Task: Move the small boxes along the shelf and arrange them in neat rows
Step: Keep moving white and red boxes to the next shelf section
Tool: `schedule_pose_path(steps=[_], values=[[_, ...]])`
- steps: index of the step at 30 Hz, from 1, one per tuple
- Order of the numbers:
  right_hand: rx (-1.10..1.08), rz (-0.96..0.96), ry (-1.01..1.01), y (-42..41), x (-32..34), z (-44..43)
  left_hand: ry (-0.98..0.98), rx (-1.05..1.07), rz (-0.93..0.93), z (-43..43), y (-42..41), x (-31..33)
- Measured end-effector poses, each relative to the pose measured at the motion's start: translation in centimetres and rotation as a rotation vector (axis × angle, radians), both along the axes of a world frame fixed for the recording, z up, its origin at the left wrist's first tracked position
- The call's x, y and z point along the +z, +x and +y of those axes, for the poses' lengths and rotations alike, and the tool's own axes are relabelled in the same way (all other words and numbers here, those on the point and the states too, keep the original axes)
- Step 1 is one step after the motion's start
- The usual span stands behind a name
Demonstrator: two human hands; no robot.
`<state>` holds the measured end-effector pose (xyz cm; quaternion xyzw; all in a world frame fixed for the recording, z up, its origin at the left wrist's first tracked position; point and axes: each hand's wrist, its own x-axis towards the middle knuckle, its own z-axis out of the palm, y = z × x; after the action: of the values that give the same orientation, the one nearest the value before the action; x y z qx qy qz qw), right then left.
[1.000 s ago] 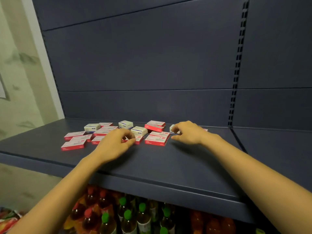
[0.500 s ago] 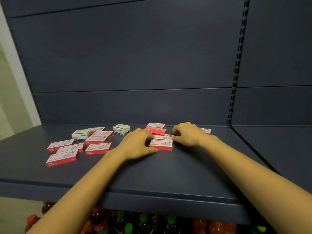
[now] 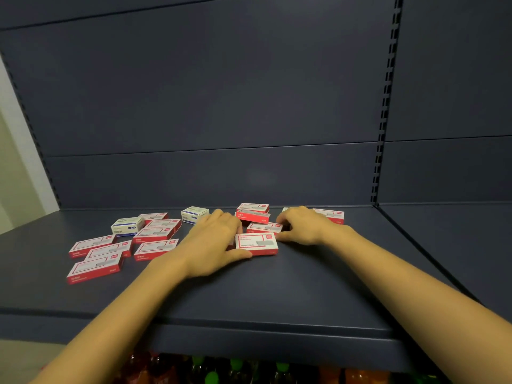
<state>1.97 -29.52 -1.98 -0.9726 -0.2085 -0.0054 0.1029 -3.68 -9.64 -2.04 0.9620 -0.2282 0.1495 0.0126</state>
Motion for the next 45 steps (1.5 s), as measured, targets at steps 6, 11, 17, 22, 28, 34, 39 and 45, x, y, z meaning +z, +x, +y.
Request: schedule_pose_path(steps=[6,11,17,22,28,34,39,45], values=[[-0.057,0.038,0.010,-0.3,0.9,-1.3,-0.082,-0.004,-0.061,1.4,-1.6,1.7],[-0.065,0.003,0.012,-2.2,2.2,-5.0,-0.131,-0.012,-0.019,0.0,-1.3,2.0],[-0.130,-0.092,0.045,-6.5,2.4,-12.2,-0.175,-0.138,0.018,-5.7,0.3,1.9],[-0.221,-0.192,0.122,-11.0,3.8,-19.4,-0.233,-0.271,0.002,-13.1,0.2,2.8],[-0.318,-0.268,0.168,-16.9,4.7,-29.0,-0.285,-0.404,-0.018,-23.2,-2.1,3.8],[-0.380,-0.303,0.226,-23.3,5.0,-40.1,-0.318,-0.496,-0.012,-34.4,-6.3,4.6],[-0.404,-0.323,0.251,-27.8,4.2,-48.2,-0.346,-0.527,-0.021,-42.9,-9.6,4.1],[-0.507,-0.318,0.285,-32.9,2.9,-57.9,-0.368,-0.571,-0.006,-53.0,-12.5,3.5]])
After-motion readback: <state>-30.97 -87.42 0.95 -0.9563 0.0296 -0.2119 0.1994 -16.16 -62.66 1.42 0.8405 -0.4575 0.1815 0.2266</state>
